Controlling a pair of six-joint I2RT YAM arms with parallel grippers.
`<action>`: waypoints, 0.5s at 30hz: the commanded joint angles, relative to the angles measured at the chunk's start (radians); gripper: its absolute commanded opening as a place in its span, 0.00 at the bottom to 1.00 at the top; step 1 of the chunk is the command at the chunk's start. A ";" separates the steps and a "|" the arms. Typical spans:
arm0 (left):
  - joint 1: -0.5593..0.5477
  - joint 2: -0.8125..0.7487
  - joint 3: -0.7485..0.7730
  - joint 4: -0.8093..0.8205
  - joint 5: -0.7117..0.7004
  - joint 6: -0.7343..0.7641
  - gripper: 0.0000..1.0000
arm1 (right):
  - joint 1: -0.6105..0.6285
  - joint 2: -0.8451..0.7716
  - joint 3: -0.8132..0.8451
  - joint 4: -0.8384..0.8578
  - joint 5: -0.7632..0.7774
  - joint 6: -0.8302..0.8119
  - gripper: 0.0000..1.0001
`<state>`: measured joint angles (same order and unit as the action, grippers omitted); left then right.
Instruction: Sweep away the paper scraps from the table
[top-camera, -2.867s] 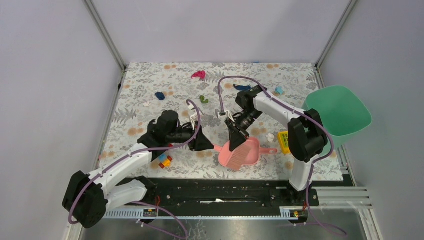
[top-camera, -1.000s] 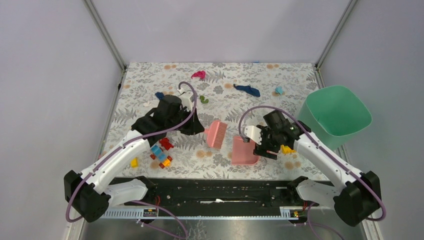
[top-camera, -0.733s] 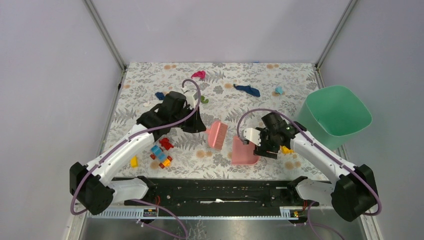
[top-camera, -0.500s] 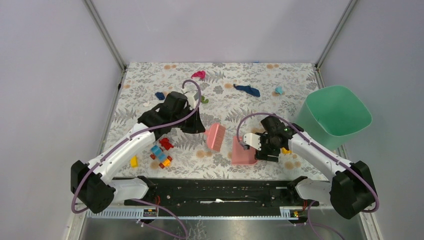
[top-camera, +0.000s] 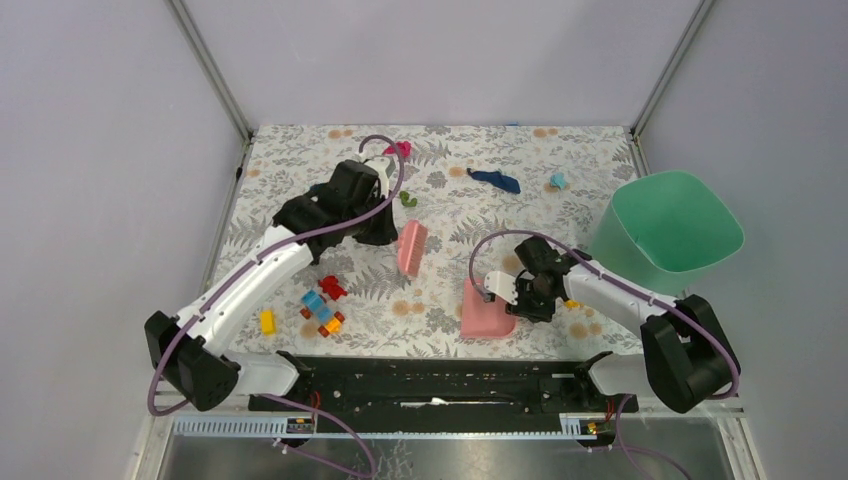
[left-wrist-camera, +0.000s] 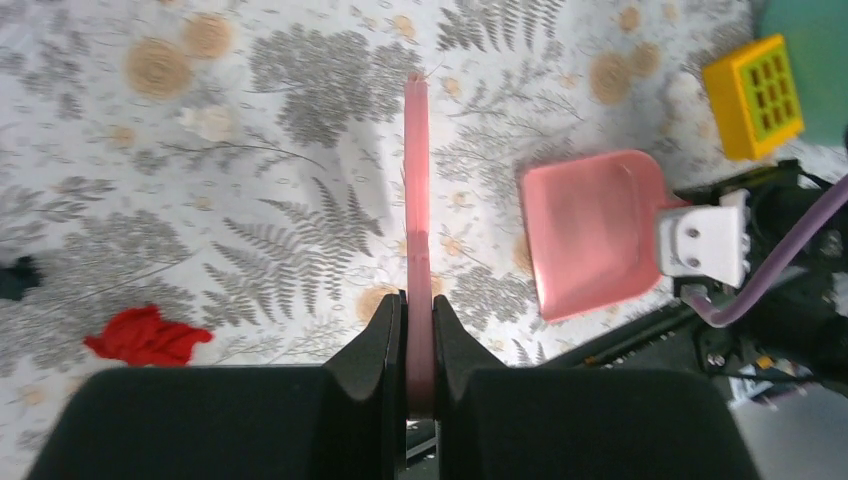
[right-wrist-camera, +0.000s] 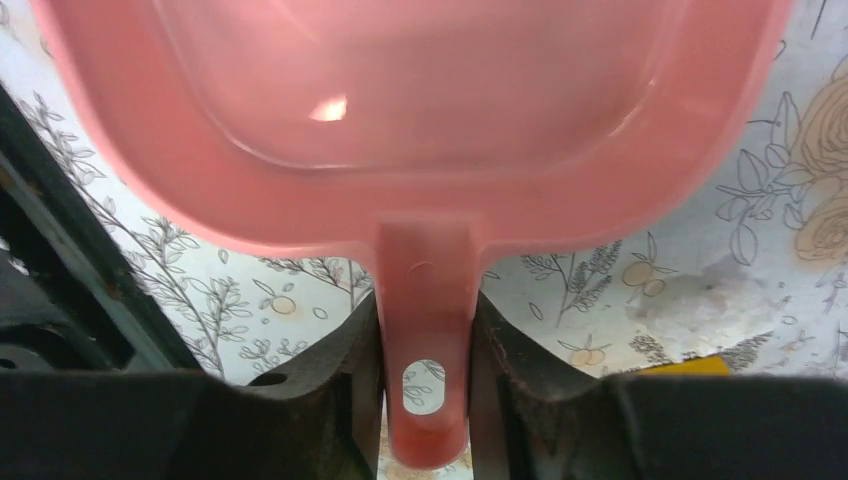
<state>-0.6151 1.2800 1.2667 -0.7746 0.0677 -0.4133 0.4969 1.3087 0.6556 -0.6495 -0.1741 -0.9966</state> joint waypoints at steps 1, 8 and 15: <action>-0.002 0.047 0.135 -0.152 -0.164 0.056 0.00 | -0.004 0.012 0.043 0.037 -0.010 0.085 0.26; -0.003 0.103 0.350 -0.365 -0.315 0.079 0.00 | -0.004 -0.022 0.133 -0.047 -0.083 0.144 0.10; -0.012 0.139 0.371 -0.492 -0.442 0.094 0.00 | -0.003 -0.066 0.149 -0.058 -0.161 0.186 0.08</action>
<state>-0.6182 1.4017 1.6352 -1.1664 -0.2432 -0.3458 0.4961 1.2774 0.7727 -0.6758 -0.2592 -0.8528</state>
